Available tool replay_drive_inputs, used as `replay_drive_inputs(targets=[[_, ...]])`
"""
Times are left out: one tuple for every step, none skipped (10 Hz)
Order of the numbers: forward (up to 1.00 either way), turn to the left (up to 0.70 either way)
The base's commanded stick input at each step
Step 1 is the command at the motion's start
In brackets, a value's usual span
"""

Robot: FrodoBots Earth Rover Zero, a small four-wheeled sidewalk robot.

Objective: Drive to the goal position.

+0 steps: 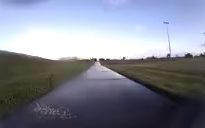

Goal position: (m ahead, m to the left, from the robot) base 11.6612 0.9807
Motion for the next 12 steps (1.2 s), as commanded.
replay_drive_inputs(targets=[[0.45,0.0],[0.45,0.0],[0.45,0.0],[0.45,0.0],[0.45,0.0],[0.45,0.0],[0.45,0.0],[0.45,0.0],[0.45,0.0],[0.45,0.0],[0.45,0.0],[0.45,0.0]])
